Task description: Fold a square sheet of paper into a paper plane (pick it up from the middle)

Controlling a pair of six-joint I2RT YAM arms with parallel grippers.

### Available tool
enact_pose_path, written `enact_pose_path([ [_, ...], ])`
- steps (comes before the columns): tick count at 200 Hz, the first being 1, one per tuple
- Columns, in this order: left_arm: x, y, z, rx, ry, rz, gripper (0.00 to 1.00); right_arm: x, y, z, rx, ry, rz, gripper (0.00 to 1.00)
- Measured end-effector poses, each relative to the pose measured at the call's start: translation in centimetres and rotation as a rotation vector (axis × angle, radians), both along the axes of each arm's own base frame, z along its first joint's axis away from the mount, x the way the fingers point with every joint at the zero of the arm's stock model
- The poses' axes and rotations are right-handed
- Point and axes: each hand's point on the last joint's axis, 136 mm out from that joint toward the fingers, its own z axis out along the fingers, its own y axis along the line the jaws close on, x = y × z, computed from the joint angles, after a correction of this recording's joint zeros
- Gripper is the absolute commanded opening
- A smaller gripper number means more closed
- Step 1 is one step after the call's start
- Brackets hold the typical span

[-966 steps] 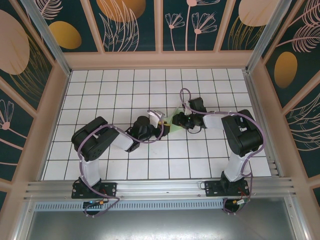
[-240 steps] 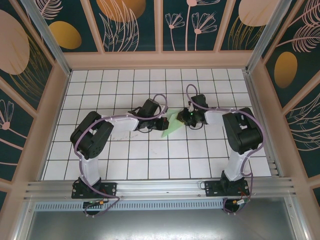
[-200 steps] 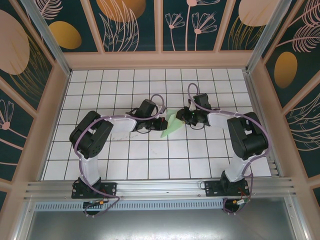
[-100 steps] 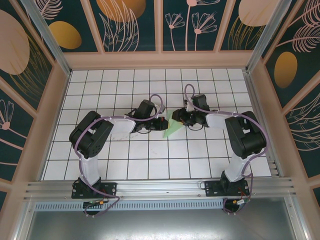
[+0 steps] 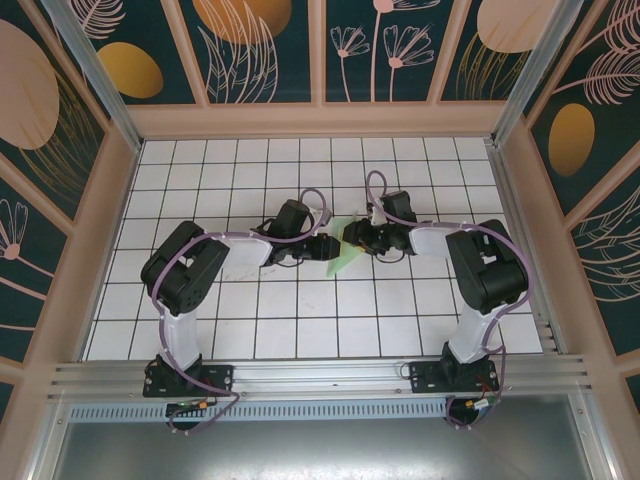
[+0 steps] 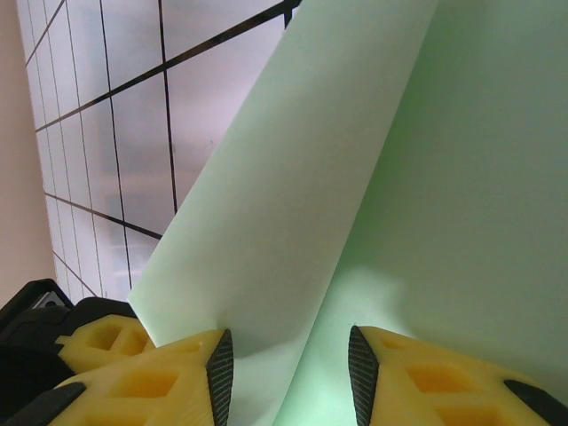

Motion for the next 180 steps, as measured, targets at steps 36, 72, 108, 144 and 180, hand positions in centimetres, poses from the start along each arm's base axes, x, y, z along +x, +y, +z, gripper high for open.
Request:
enact_pose_path([
  [36, -0.1, 0.1, -1.0, 0.014, 0.012, -0.002, 0.27, 0.0, 0.0, 0.0, 0.0, 0.0, 0.0, 0.42],
  [72, 0.2, -0.2, -1.5, 0.021, 0.007, -0.011, 0.17, -0.1, 0.1, 0.0, 0.003, 0.0, 0.005, 0.42],
  [108, 0.2, -0.2, -1.6, 0.025, -0.005, -0.023, 0.09, -0.2, 0.2, 0.1, 0.004, -0.012, 0.023, 0.42],
  [144, 0.3, -0.2, -1.6, 0.026, -0.009, -0.025, 0.08, -0.2, 0.1, 0.1, 0.0, -0.021, 0.032, 0.42],
  [180, 0.3, -0.2, -1.6, 0.026, -0.009, -0.025, 0.09, -0.4, 0.1, -0.6, -0.01, -0.009, 0.038, 0.41],
])
